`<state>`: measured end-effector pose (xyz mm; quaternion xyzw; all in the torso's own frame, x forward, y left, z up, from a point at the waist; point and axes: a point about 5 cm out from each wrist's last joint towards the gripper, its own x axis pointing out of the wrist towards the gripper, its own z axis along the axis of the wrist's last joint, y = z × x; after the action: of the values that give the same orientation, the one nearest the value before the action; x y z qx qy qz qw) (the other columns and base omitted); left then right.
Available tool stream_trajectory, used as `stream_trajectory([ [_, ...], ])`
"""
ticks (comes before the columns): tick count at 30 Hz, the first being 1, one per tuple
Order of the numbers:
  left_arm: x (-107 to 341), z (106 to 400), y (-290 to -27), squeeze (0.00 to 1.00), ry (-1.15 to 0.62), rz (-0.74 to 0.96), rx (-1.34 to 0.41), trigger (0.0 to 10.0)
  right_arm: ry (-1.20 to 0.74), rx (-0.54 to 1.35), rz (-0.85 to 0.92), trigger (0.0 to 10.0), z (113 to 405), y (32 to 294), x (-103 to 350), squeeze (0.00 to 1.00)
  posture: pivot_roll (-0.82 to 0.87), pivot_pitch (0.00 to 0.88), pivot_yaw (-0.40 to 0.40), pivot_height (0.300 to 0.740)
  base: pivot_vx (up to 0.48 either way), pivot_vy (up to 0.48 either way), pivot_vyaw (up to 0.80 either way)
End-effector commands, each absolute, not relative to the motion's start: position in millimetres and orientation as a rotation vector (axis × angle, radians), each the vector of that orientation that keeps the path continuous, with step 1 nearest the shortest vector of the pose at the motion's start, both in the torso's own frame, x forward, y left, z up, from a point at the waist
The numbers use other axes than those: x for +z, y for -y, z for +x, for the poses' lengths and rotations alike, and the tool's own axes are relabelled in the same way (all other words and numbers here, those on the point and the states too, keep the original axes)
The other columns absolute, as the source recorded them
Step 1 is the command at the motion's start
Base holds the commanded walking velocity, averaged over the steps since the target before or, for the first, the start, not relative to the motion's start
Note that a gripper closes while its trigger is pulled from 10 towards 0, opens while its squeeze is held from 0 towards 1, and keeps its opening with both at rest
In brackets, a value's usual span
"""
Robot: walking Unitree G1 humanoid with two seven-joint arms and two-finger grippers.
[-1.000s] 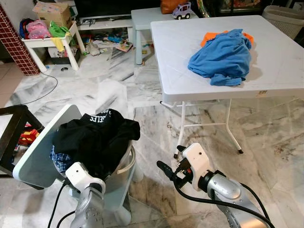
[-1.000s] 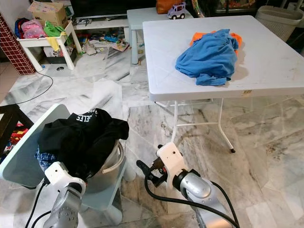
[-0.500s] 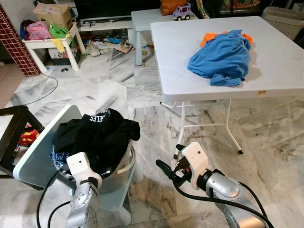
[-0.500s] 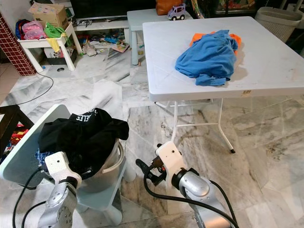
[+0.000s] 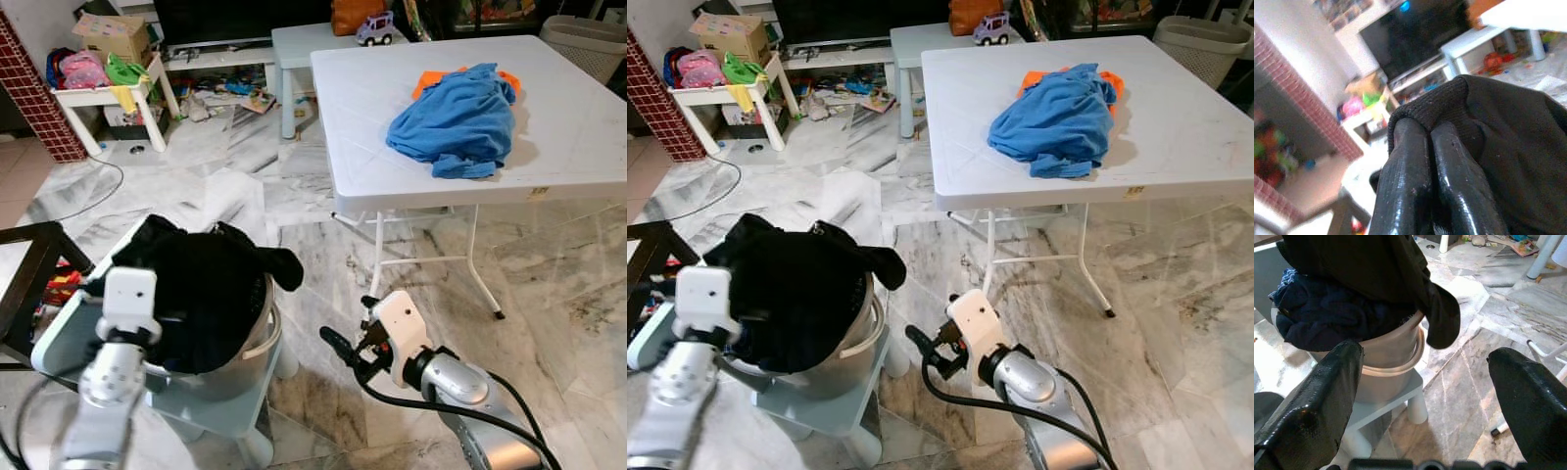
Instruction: Hang hanger
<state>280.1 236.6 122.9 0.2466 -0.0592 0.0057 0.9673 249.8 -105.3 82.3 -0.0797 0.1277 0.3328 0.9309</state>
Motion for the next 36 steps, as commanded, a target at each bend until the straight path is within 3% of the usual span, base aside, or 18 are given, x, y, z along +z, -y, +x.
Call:
stream_trajectory([
  [1,127,288,-222,0.00,0.098,0.570,-0.198,0.0,-0.246,0.686,-0.166,10.0,252,102,84,0.00,-0.13,0.024,0.087,0.740,0.000,0.000,0.00],
  [3,117,287,-211,0.00,0.023,0.585,-0.367,0.0,-0.245,0.685,-0.165,10.0,252,102,84,0.00,-0.13,0.023,0.088,0.740,0.000,0.000,0.00],
  [9,80,268,-202,0.00,-0.218,0.565,-0.665,0.0,-0.252,0.683,-0.171,10.0,251,104,82,0.00,-0.14,0.024,0.089,0.740,0.000,0.000,0.00],
  [13,51,246,-209,0.00,-0.422,0.580,-0.863,0.0,-0.260,0.678,-0.180,10.0,249,107,81,0.00,-0.15,0.026,0.088,0.740,0.000,0.000,0.00],
  [16,42,239,-214,0.00,-0.501,0.567,-0.915,0.0,-0.266,0.677,-0.184,10.0,248,109,80,0.00,-0.16,0.034,0.087,0.740,0.000,0.000,0.00],
  [22,39,241,-228,0.00,-0.514,0.638,-0.872,0.0,-0.278,0.682,-0.183,10.0,244,110,79,0.00,-0.16,0.041,0.088,0.740,0.000,0.000,0.00],
  [28,60,272,-259,0.00,-0.369,0.769,-0.512,0.0,-0.281,0.685,-0.182,10.0,242,109,78,0.00,-0.16,0.047,0.085,0.740,0.000,0.000,0.00],
  [36,69,279,-299,0.00,-0.435,0.857,-0.245,0.0,-0.278,0.682,-0.185,10.0,243,111,79,0.00,-0.17,0.050,0.079,0.740,0.000,0.000,0.00],
])
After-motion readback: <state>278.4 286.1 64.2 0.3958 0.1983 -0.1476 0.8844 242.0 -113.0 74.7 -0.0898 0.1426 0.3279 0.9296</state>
